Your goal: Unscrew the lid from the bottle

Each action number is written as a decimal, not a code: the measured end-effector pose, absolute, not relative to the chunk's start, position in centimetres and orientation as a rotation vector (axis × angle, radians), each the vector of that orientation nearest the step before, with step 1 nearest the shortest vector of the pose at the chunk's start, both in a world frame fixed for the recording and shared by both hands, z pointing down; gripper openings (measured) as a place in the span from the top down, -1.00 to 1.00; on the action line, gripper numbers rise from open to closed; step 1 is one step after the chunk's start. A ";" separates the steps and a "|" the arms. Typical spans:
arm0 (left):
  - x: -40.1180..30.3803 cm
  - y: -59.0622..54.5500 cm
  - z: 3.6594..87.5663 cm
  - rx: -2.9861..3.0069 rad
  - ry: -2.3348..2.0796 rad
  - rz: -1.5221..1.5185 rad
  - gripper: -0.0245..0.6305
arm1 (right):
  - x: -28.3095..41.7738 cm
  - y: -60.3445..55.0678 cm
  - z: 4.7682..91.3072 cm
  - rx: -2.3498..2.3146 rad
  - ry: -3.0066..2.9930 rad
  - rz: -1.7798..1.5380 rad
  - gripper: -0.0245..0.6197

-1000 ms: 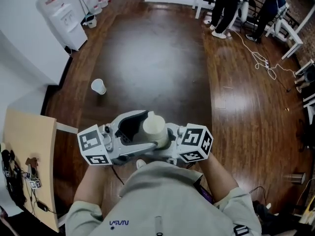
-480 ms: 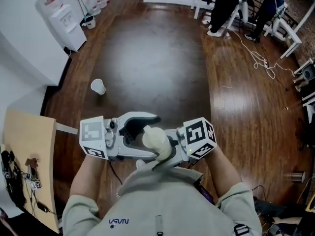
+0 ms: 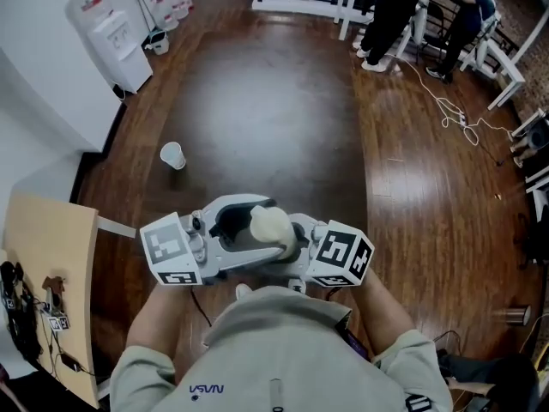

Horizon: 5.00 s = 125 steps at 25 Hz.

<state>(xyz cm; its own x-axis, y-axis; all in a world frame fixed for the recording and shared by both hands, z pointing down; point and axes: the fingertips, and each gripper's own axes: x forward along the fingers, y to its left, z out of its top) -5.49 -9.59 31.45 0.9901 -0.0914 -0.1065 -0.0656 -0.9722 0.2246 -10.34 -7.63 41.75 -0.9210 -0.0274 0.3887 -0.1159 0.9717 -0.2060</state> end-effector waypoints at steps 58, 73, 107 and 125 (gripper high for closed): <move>-4.6 -13.9 34.3 2.862 -0.753 -0.110 0.07 | -7.8 -15.9 44.5 1.040 -2.458 0.014 -0.01; -6.3 -7.2 30.8 2.953 0.179 -0.022 -0.38 | -10.7 -4.8 41.6 -0.100 -2.775 0.343 -0.01; -6.2 -14.1 33.7 2.684 -0.955 0.000 0.02 | -6.5 -16.8 43.8 1.145 -2.235 -0.362 -0.01; -8.5 -15.2 33.3 2.652 -0.974 -0.117 0.02 | -6.6 -15.0 48.2 0.912 -2.424 -0.035 -0.01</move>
<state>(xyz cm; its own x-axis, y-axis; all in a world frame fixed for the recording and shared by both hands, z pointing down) -8.51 -15.23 33.28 0.7651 -0.6432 0.0306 -0.6176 -0.7195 0.3177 -6.55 -15.03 48.22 -0.6221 -0.6171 0.4819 -0.6028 0.7703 0.2082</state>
